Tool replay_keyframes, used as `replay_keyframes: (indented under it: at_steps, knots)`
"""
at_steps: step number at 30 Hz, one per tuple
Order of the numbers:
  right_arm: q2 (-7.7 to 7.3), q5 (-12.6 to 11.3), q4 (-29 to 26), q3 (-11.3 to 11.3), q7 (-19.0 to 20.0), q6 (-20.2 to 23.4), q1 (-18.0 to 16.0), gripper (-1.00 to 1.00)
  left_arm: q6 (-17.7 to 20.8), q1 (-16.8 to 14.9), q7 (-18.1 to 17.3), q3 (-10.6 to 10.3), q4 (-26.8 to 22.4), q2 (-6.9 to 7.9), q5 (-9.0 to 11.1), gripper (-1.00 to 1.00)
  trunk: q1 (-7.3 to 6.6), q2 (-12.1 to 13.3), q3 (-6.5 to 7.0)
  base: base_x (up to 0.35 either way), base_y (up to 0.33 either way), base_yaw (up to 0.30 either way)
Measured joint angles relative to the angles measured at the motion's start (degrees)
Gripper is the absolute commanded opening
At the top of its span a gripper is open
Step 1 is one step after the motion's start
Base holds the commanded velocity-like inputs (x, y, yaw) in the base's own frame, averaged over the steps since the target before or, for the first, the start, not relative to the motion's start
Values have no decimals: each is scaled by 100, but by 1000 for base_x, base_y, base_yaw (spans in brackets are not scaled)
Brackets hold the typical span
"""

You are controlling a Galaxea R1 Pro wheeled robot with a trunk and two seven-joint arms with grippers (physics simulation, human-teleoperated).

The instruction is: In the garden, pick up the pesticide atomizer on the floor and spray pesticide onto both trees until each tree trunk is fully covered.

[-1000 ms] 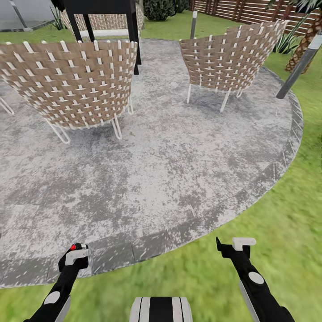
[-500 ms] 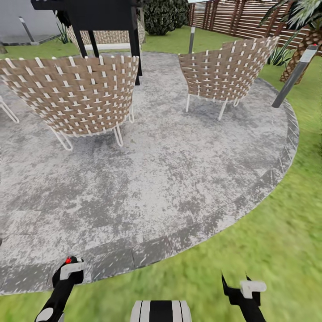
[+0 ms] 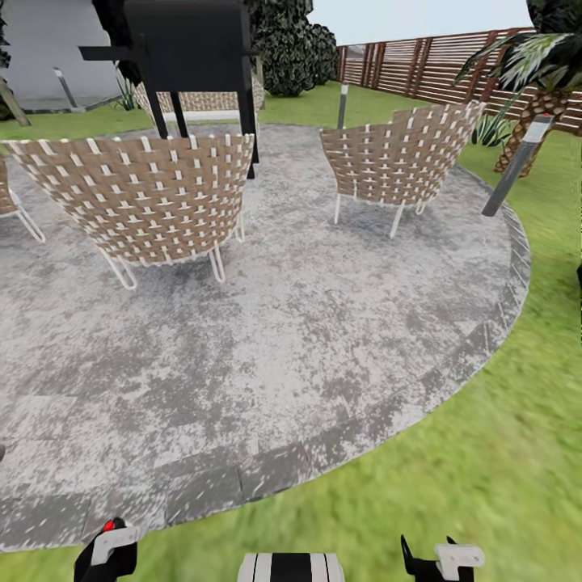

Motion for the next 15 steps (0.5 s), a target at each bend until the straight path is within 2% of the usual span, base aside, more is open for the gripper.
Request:
replay_keyframes:
  at_steps: [5,15]
  knots:
    - [14,0,144,3,-1,-2,1,100,2,20,-15,102,165,6,-6,-100,-13,7,156,0,0,0]
    - [7,0,169,2,0,-1,0,100,7,22,-38,113,240,-1,-9,-100,-39,20,467,0,0,0]
